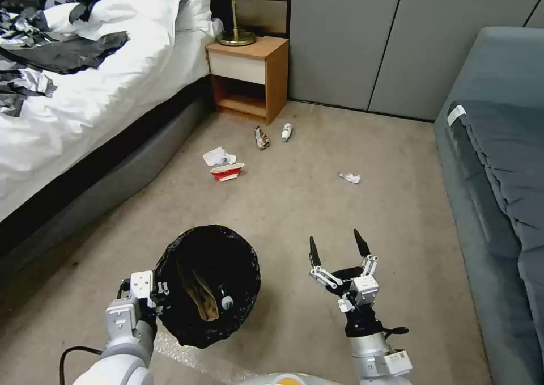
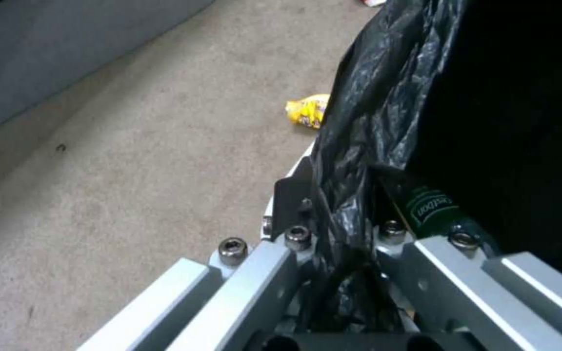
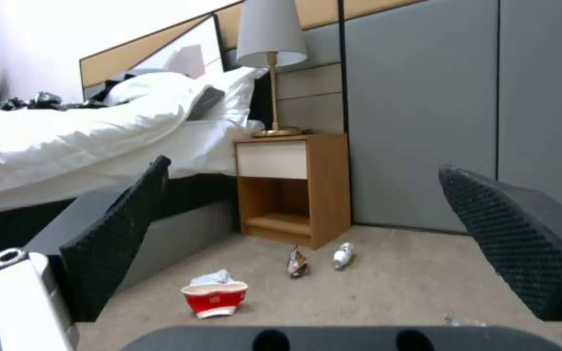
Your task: Pick up the trash bin, then pick up the garbage from the floor and place it into the trash bin.
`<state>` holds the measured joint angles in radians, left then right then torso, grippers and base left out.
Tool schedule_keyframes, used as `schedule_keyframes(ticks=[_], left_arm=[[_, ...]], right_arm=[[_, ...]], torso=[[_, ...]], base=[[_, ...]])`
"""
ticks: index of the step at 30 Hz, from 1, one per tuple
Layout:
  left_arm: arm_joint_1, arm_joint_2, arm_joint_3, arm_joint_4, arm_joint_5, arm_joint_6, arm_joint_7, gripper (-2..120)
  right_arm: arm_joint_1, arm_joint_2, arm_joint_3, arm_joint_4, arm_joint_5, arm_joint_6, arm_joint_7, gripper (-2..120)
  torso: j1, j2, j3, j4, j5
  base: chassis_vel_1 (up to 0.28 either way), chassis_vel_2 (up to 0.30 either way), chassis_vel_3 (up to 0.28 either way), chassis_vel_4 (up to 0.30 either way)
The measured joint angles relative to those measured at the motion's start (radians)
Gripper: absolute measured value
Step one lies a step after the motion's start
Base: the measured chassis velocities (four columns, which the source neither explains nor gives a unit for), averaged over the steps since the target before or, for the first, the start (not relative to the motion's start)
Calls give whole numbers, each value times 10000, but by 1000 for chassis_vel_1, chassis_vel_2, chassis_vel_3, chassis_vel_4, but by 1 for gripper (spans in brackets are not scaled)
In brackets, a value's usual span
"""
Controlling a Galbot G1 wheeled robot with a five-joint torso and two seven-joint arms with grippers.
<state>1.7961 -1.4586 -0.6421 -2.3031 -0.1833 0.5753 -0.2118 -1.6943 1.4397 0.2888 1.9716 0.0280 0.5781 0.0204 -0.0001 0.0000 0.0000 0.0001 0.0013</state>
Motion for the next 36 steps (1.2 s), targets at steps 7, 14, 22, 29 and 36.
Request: schedule_keyframes(ticks=[7, 14, 22, 29, 36], left_arm=[[16, 8, -27, 9, 148, -12, 134, 1], [21, 15, -29, 45, 245, -103, 253, 1], [38, 18, -40, 72, 254, -127, 276, 1], [38, 22, -44, 78, 254, -130, 276, 1], [28, 22, -36, 93, 238, -157, 276, 1]], right_arm=[[152, -95, 114, 159, 42, -194, 8, 100], [215, -261, 227, 255, 51, -296, 7, 100], [264, -383, 339, 285, 71, -351, -16, 100], [293, -376, 309, 274, 65, -366, -27, 100], [320, -405, 333, 304, 64, -409, -28, 100]], torso=[[0, 0, 0, 0, -5], [0, 0, 0, 0, -12], [0, 0, 0, -1, -13], [0, 0, 0, -1, -13], [0, 0, 0, -1, -13]], base=[[0, 0, 0, 0], [0, 0, 0, 0], [-13, -14, -13, -11], [-74, -70, -75, -70], [-100, -103, -96, -99]])
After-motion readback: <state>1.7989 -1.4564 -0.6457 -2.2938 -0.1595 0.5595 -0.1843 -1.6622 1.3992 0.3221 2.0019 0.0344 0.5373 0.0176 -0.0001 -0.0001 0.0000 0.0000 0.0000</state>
